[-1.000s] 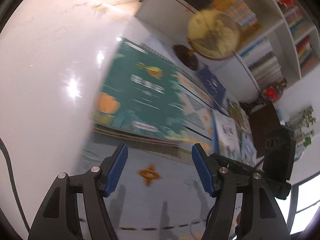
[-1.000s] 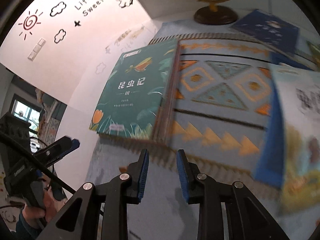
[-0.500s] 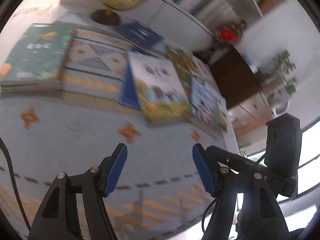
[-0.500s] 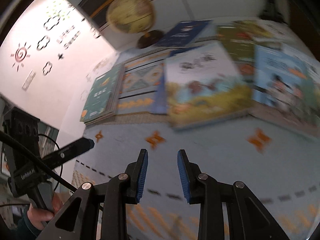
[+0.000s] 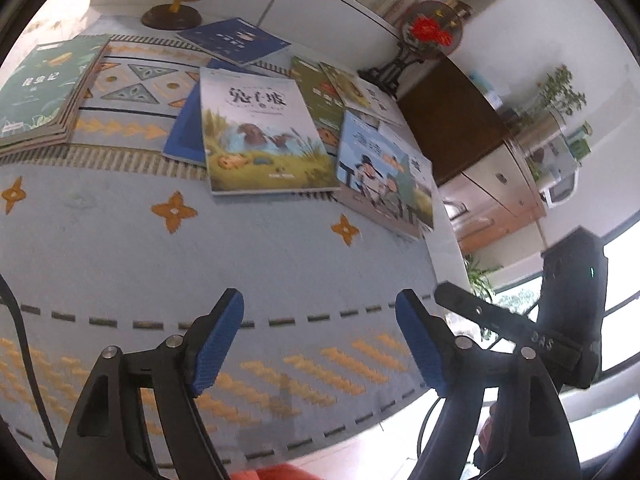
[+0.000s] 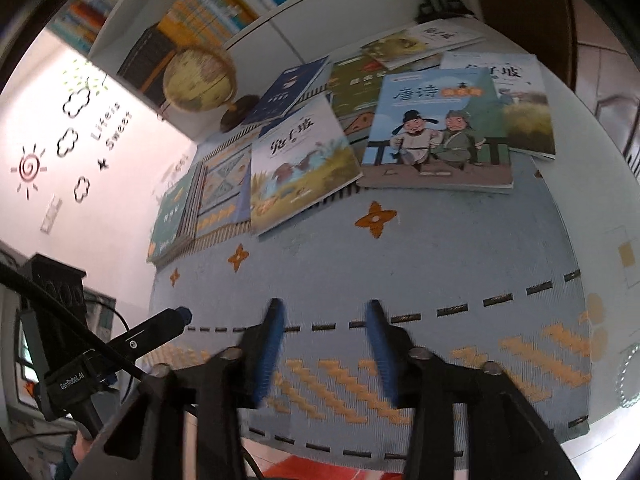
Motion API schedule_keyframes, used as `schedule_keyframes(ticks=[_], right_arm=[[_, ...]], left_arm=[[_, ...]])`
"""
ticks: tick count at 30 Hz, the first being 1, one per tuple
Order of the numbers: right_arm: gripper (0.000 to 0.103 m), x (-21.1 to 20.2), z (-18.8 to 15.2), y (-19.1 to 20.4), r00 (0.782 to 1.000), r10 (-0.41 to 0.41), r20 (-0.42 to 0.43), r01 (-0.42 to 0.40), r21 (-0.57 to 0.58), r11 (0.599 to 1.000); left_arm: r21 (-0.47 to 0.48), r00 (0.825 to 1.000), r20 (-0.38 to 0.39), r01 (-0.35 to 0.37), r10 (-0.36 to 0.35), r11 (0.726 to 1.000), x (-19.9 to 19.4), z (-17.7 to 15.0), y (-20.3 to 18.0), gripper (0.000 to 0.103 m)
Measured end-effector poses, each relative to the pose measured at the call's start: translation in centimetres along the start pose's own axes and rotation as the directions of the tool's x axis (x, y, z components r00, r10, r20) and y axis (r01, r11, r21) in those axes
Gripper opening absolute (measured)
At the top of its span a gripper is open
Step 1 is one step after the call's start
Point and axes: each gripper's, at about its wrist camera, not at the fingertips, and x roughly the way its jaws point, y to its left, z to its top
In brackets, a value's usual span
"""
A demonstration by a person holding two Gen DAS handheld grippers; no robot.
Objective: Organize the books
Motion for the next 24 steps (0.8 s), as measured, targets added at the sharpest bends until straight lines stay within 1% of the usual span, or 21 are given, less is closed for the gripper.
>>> schedule_keyframes(ticks=[2, 5, 6, 7, 9, 12, 15, 19, 22, 24], right_arm=[[0.052, 0.6, 0.4, 0.2, 1.000, -0.006, -0.008, 0.005, -0.018, 1.000], [0.052, 1.8, 1.5, 0.2, 0.998, -0.058, -0.020, 0.057, -0.054, 0.997], [0.052, 2.4, 2.2, 0.3, 0.996, -0.085, -0.026, 0.083, -0.071, 0.994], [0.052, 2.8, 2.7, 0.4, 0.995, -0.095, -0.030, 0.092, -0.081, 0.992], [0.052, 3.9, 4.6, 1.0, 0.993, -0.110, -0.029, 0.106, -0.119, 0.987], [0.052, 5.8, 7.5, 1.9, 0.988, -0.156, -0.021, 0.151, -0.151, 0.977], [0.052, 8.0, 9.8, 2.7, 0.986, -0.164, -0.027, 0.158, -0.161, 0.974], [0.052, 11.6, 12.2, 3.6, 0.982, -0.169, -0.085, 0.149, -0.202, 0.968], [0.052, 13.7, 13.4, 4.0, 0.973, -0.216, -0.086, 0.192, -0.228, 0.954], [0.052, 14.9, 14.3, 3.8, 0.971, -0.224, -0.087, 0.200, -0.224, 0.954]], left_arm=[[-0.013, 1.000, 0.001, -0.001, 0.001, 1.000, 0.6, 0.8, 0.6, 0.077], [-0.044, 1.000, -0.005, -0.005, 0.005, 0.999, 2.1, 2.5, 2.0, 0.077], [-0.062, 1.000, -0.011, -0.005, 0.005, 0.998, 2.7, 3.2, 2.4, 0.077], [-0.075, 1.000, -0.011, -0.002, 0.002, 0.997, 3.1, 3.9, 2.8, 0.077], [-0.074, 1.000, -0.013, -0.011, 0.010, 0.997, 3.8, 5.2, 3.4, 0.077], [-0.068, 0.999, -0.038, -0.038, 0.035, 0.997, 5.4, 7.4, 4.4, 0.077], [-0.078, 0.997, -0.074, -0.029, 0.024, 0.997, 7.3, 9.0, 5.7, 0.077], [-0.075, 0.992, -0.124, -0.007, -0.003, 0.997, 9.3, 10.2, 7.0, 0.077], [-0.051, 0.990, -0.142, 0.013, -0.020, 0.999, 10.2, 11.0, 7.4, 0.077], [-0.047, 0.987, -0.157, 0.023, -0.030, 0.999, 10.8, 11.3, 7.7, 0.077]])
